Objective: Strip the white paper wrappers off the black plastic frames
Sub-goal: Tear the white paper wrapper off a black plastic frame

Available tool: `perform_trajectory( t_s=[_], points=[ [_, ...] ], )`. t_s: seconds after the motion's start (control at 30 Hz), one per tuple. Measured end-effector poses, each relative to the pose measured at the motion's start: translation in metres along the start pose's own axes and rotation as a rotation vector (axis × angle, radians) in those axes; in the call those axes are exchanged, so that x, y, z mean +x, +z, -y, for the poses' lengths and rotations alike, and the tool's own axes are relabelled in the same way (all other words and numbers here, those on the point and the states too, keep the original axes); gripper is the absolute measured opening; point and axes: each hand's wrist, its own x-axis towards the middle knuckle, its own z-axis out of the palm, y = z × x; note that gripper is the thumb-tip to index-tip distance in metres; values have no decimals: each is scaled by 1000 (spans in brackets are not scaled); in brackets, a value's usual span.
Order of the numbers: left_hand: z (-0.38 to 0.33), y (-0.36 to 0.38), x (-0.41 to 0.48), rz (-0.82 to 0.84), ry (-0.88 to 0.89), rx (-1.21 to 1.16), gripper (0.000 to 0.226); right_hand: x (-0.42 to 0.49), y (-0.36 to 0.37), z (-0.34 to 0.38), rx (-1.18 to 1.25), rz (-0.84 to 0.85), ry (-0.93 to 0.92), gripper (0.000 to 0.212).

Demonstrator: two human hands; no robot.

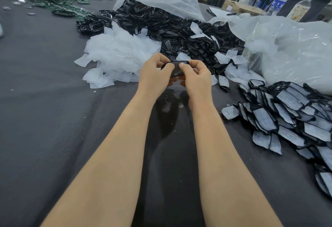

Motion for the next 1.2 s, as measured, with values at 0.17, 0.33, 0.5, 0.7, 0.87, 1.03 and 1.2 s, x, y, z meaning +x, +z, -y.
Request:
perform_trajectory(
  t_s=[0.17, 0.33, 0.5, 0.7, 0.87, 1.03, 1.2],
  points=[
    [1, -1, 0, 39, 28, -24, 13, 4, -6, -1, -47, -9, -53, 12],
    [4, -2, 0, -16, 68, 55, 22, 4, -4, -3, -230, 10, -135, 6],
    [4, -1, -1, -65, 90, 102, 16, 2, -1, -4, -287, 34, -139, 14],
    [3, -2, 0, 29, 57, 107, 20, 3, -5, -4, -222, -6, -112, 14],
    [3, -4, 1, 5, 24, 59, 18, 2, -4, -3, -205, 83, -94, 18],
    [5, -2, -1, 22, 30, 66, 22, 3, -4, -6, -217, 61, -87, 21],
    [5, -3, 0, 10, 41, 103, 30, 5, -3, -9, -204, 66, -101, 15]
  ],
)
